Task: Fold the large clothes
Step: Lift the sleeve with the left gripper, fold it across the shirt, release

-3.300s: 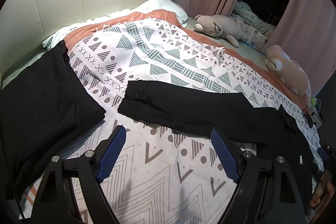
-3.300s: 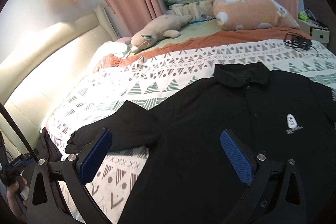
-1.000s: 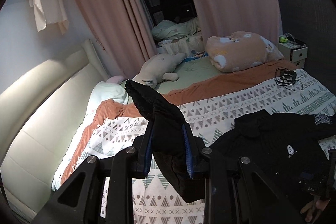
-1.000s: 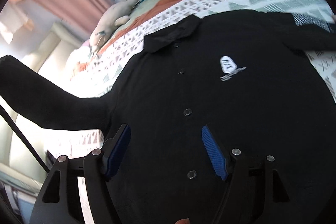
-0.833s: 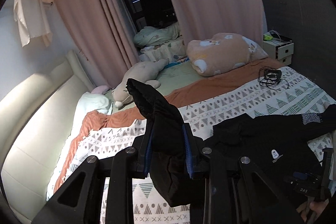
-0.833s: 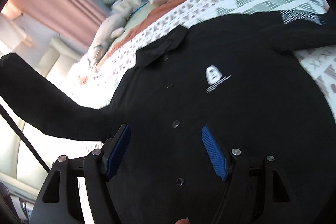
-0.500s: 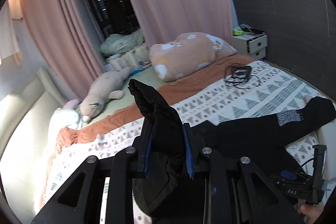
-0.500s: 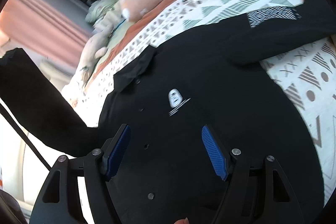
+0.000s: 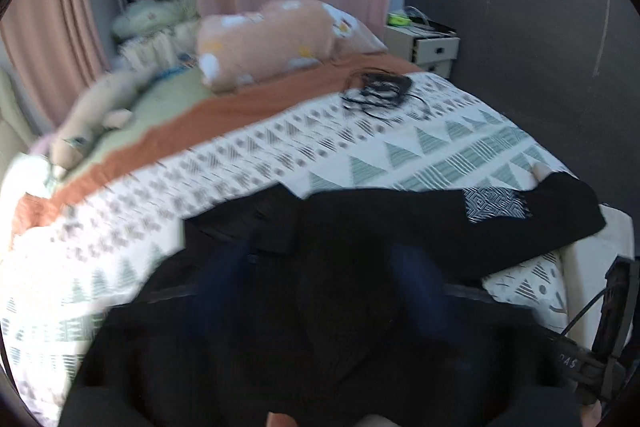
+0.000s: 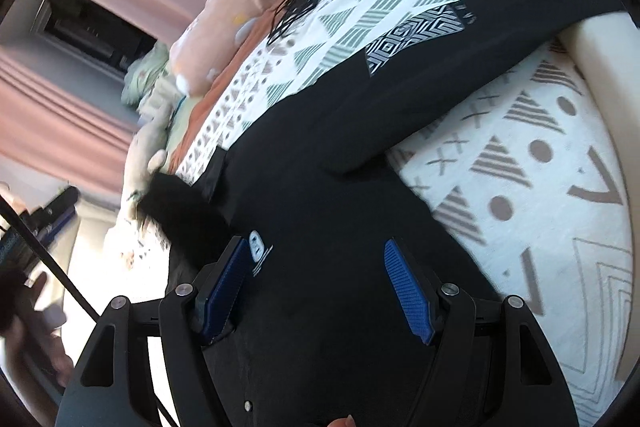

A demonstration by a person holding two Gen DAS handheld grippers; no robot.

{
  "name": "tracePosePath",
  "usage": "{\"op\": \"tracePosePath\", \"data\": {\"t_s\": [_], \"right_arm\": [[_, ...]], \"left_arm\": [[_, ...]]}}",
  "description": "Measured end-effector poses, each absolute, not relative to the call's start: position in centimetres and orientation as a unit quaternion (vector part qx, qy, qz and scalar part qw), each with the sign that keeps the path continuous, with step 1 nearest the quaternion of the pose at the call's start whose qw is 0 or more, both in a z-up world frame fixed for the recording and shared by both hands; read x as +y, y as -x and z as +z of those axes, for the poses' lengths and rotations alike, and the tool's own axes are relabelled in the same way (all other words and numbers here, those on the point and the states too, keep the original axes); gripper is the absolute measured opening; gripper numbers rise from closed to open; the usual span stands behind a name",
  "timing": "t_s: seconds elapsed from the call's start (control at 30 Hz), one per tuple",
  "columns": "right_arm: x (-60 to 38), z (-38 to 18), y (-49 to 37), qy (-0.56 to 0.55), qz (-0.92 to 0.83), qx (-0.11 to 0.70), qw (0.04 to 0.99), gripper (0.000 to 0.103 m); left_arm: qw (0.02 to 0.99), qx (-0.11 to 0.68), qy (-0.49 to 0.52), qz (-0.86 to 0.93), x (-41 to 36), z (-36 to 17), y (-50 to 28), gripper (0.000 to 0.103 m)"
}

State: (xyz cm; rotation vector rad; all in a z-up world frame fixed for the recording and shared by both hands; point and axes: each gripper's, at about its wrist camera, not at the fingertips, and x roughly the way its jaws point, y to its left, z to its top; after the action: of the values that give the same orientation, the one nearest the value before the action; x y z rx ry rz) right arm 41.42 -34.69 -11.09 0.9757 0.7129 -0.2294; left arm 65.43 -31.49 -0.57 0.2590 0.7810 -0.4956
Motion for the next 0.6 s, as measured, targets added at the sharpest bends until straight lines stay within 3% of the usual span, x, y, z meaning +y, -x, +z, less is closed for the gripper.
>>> {"op": "tracePosePath", "data": {"t_s": [0.6], "right_arm": [[-38.4,-11.2,-40.1,-0.453,-0.13,0.308,0.826,0.069]], "left_arm": [[0.915,0.36,0.002,-0.179,-23.0,-5.2,-57.9,0.103]]}}
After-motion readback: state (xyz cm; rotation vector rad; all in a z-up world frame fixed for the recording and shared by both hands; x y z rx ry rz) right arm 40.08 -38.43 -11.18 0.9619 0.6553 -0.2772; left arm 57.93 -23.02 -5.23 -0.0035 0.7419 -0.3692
